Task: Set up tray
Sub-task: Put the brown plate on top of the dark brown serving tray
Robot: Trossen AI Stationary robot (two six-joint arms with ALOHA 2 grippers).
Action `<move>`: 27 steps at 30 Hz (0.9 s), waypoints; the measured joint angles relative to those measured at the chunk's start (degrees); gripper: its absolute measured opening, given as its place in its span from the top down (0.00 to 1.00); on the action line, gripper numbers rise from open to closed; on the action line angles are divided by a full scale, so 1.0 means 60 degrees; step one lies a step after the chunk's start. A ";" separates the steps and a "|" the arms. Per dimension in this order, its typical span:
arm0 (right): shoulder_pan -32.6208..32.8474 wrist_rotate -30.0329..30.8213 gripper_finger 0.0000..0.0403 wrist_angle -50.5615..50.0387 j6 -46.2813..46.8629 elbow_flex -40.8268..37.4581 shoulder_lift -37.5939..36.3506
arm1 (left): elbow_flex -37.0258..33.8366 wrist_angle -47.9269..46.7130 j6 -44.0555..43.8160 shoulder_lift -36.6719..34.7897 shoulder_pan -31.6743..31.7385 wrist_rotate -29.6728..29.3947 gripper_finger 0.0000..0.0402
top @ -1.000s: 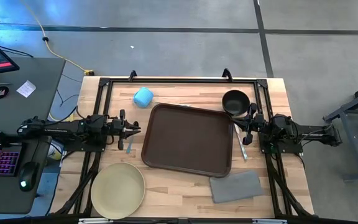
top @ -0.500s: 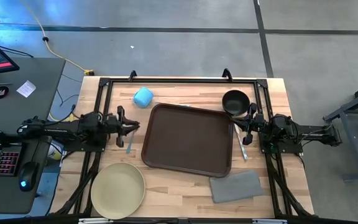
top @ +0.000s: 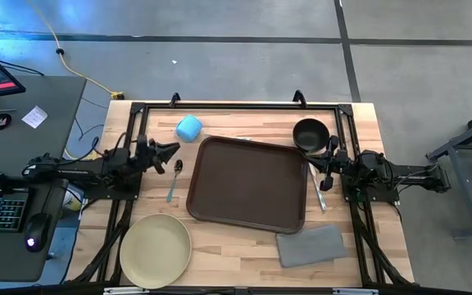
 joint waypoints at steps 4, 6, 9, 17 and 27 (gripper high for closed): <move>-0.0003 0.0000 1.00 0.0000 0.0000 0.0000 0.0000 | 0.0009 0.0335 -0.2492 0.0004 0.0000 -0.0014 0.76; 0.0000 0.0000 1.00 0.0000 0.0000 0.0000 0.0000 | 0.0015 0.0353 -0.3250 0.0004 0.0000 -0.0095 0.76; 0.0000 0.0000 1.00 0.0000 0.0000 0.0000 0.0000 | 0.0015 0.0343 -0.4267 0.0007 0.0000 -0.0090 0.76; 0.0000 0.0000 1.00 0.0039 0.0000 0.0000 0.0001 | 0.0027 0.0768 -0.5711 0.0011 0.0000 0.0414 0.76; -0.0002 0.1176 1.00 0.3629 0.3447 -0.0007 0.0004 | 0.0064 0.2707 -0.5630 0.0007 0.0000 0.0703 0.76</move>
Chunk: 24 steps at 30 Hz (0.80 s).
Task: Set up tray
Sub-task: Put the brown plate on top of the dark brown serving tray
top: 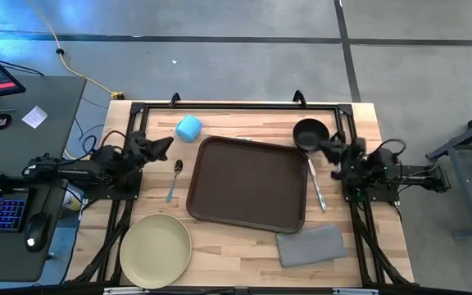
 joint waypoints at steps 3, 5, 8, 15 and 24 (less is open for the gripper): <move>0.0002 0.1547 1.00 0.1109 0.0981 0.0000 0.0078 | 0.0287 -0.0196 0.0214 0.0004 0.0000 0.0003 0.76; -0.0001 0.2483 1.00 0.1564 0.1463 0.0004 0.0141 | 0.0539 -0.0397 0.0396 0.0014 0.0000 0.0004 0.76; -0.0001 0.2675 1.00 0.1867 0.1331 0.0004 0.0288 | 0.1062 -0.0817 0.0646 0.0143 0.0000 0.0082 0.76; -0.0001 0.2520 1.00 0.2225 0.1218 0.0755 0.1384 | 0.3658 -0.3737 0.2124 0.1228 0.0000 0.0423 0.76; -0.0001 0.4415 1.00 0.1263 -0.0453 0.3996 0.4157 | 0.7531 -0.6667 0.5196 0.3941 0.0000 0.0488 0.76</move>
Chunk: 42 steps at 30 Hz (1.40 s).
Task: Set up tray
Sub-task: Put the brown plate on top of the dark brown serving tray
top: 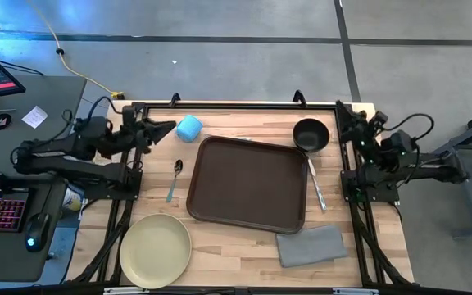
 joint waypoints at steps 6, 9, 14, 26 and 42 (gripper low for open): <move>-0.0419 -0.0083 1.00 -0.4019 -0.0151 0.2769 0.1863 | 0.2713 -0.3695 0.1366 0.1602 0.0000 0.0882 0.76; -0.0797 -0.0156 1.00 -0.5437 0.0316 0.3979 0.2757 | 0.3948 -0.5995 0.1823 0.2442 0.0000 0.1328 0.76; -0.1329 -0.1313 1.00 -0.7219 0.1249 0.5724 0.3858 | 0.5189 -0.8461 0.2067 0.3604 0.0000 0.2203 0.76; -0.1547 -0.3954 1.00 -0.5325 0.2602 0.6803 0.4695 | 0.5615 -0.8272 0.2155 0.4124 -0.0004 0.2800 0.76; -0.1548 -0.4319 1.00 -0.5311 0.1090 0.6798 0.5005 | 0.5017 -1.1905 0.2836 0.5280 0.0000 0.3856 0.67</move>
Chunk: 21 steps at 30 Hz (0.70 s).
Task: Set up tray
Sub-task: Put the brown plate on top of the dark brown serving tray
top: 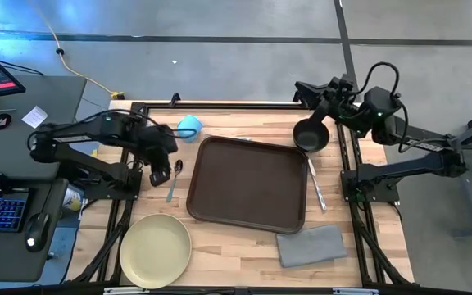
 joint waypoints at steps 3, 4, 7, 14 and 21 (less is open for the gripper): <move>0.0004 -0.0252 1.00 -0.0003 0.0007 0.0000 0.0198 | -0.0374 -0.0016 0.0007 0.0323 -0.0004 0.0278 0.57; 0.0004 -0.0338 1.00 -0.0004 0.0046 0.0000 0.0259 | -0.0537 0.0005 0.0007 0.0448 -0.0007 0.0366 0.54; 0.0004 -0.0623 1.00 -0.0004 0.0287 0.0000 0.0461 | -0.1148 0.0025 0.0215 0.0745 -0.0004 0.0724 0.45; 0.0008 -0.1274 1.00 -0.0157 0.0412 0.0000 0.0659 | -0.2742 0.1010 0.0807 0.0840 -0.0595 0.1299 0.34; 0.0004 -0.1305 1.00 -0.0944 0.0891 0.0000 0.0626 | -0.4175 0.2449 0.0660 0.0844 -0.1968 0.1244 0.32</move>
